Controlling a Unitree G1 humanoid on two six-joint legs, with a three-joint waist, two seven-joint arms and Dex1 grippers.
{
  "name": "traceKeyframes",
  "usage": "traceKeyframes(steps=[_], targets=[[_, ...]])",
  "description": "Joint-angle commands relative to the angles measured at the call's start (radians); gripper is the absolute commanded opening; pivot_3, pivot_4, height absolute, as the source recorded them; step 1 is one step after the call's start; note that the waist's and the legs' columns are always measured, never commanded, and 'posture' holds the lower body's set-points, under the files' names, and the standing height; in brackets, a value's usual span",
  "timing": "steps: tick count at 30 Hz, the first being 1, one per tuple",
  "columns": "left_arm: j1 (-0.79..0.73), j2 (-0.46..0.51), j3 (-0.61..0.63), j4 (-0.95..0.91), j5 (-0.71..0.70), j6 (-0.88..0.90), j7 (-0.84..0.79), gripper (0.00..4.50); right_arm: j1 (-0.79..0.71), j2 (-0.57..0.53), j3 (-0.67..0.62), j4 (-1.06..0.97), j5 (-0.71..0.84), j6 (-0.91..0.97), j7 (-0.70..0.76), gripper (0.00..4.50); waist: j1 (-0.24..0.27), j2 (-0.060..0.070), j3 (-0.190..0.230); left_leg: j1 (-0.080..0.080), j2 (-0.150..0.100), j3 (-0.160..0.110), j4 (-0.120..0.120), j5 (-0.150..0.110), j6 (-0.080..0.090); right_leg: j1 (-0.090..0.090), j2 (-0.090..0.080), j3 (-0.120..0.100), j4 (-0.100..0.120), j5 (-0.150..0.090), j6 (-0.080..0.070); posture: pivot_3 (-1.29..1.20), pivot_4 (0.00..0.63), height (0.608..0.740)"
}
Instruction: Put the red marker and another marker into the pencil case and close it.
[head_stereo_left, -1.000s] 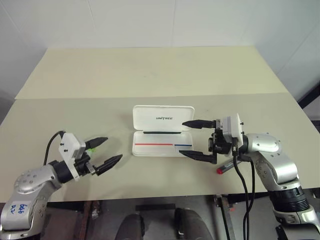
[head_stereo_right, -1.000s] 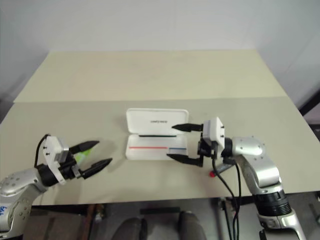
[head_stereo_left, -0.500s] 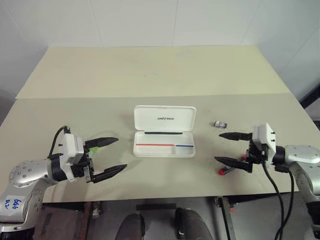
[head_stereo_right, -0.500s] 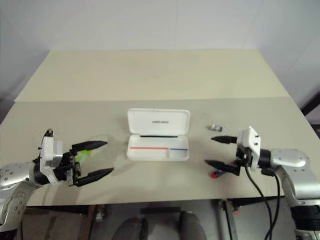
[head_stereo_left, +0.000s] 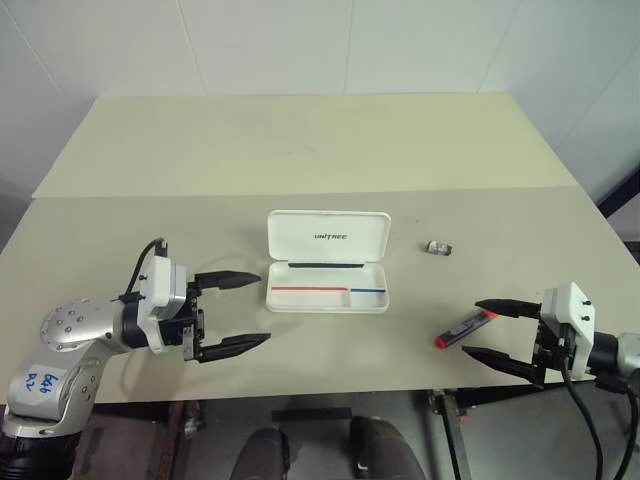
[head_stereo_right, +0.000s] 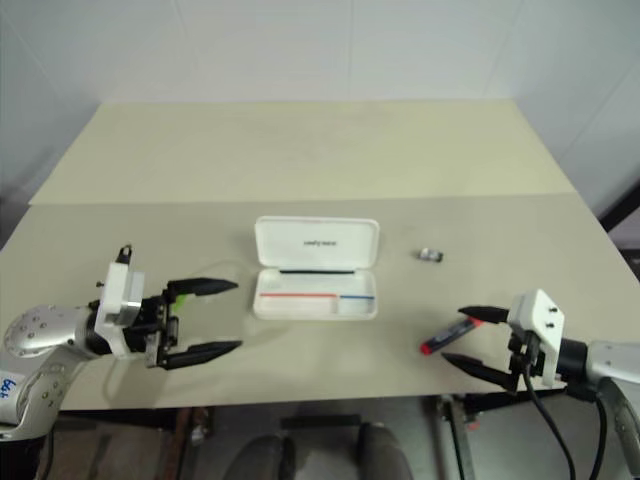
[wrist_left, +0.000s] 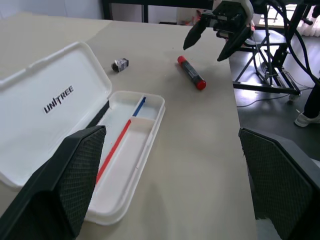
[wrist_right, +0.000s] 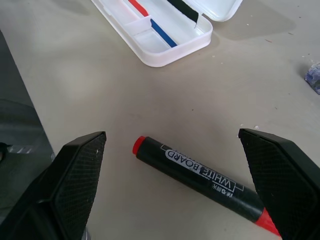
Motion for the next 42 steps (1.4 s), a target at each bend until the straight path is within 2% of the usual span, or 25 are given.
traceKeyframes(steps=[1,5,11,18,28,32,41,42], targets=[[-0.054,0.015,-0.027,-0.042,-0.034,0.042,0.025,4.48,0.004,-0.061,-0.027,0.016,-0.022,-0.046,0.067,4.50,0.000,0.000,0.000,0.000,0.000,0.000,0.000,0.000,0.000,0.000,0.000,0.000,0.000,0.000,0.000,0.00,0.150,0.740],[-0.091,0.011,-0.058,-0.053,-0.034,0.066,0.043,4.48,-0.058,-0.103,0.009,0.105,-0.057,-0.117,0.134,4.50,-0.003,0.000,0.000,0.000,-0.001,0.001,0.001,0.000,0.001,0.000,0.002,0.002,0.000,0.000,0.000,0.00,0.150,0.740],[-0.153,-0.001,-0.095,-0.058,-0.030,0.077,0.077,4.48,-0.295,-0.138,0.172,0.324,-0.155,-0.271,0.279,4.50,-0.006,0.000,0.001,0.001,-0.001,0.002,0.002,0.000,0.001,0.000,0.004,0.003,0.001,0.000,0.001,0.00,0.150,0.740],[-0.150,-0.004,-0.101,-0.083,-0.027,0.074,0.106,4.48,-0.529,-0.104,0.373,0.568,-0.298,-0.463,0.378,4.50,-0.003,0.000,0.001,0.000,-0.001,0.002,0.003,0.000,0.000,-0.001,0.003,0.003,0.002,0.001,0.002,0.00,0.150,0.740],[-0.205,-0.003,-0.112,-0.047,-0.003,0.051,0.116,4.48,-0.772,-0.036,0.540,0.915,-0.436,-0.657,0.415,4.50,-0.006,0.001,0.001,0.000,-0.001,0.003,0.006,0.000,0.000,0.000,0.003,0.004,0.003,0.002,0.003,0.00,0.150,0.740],[-0.207,0.003,-0.103,-0.042,0.006,0.039,0.115,4.50,-0.833,-0.041,0.602,1.034,-0.491,-0.759,0.426,3.55,-0.015,0.000,0.001,0.002,-0.001,0.004,0.008,0.000,0.000,0.002,0.003,0.005,0.003,0.002,0.002,0.00,0.150,0.740],[-0.204,0.005,-0.109,-0.011,0.041,-0.009,0.108,4.50,-0.893,-0.043,0.661,1.108,-0.448,-0.805,0.427,0.64,-0.027,-0.001,0.002,0.012,0.000,0.008,0.007,0.006,0.009,0.020,-0.002,0.006,-0.019,0.011,-0.013,0.00,0.150,0.740],[-0.206,0.003,-0.112,-0.007,0.044,-0.014,0.108,4.50,-0.895,-0.041,0.659,1.105,-0.443,-0.804,0.427,0.55,-0.027,-0.001,0.002,0.012,0.000,0.009,0.007,0.006,0.009,0.020,-0.003,0.007,-0.019,0.012,-0.013,0.00,0.150,0.740]])
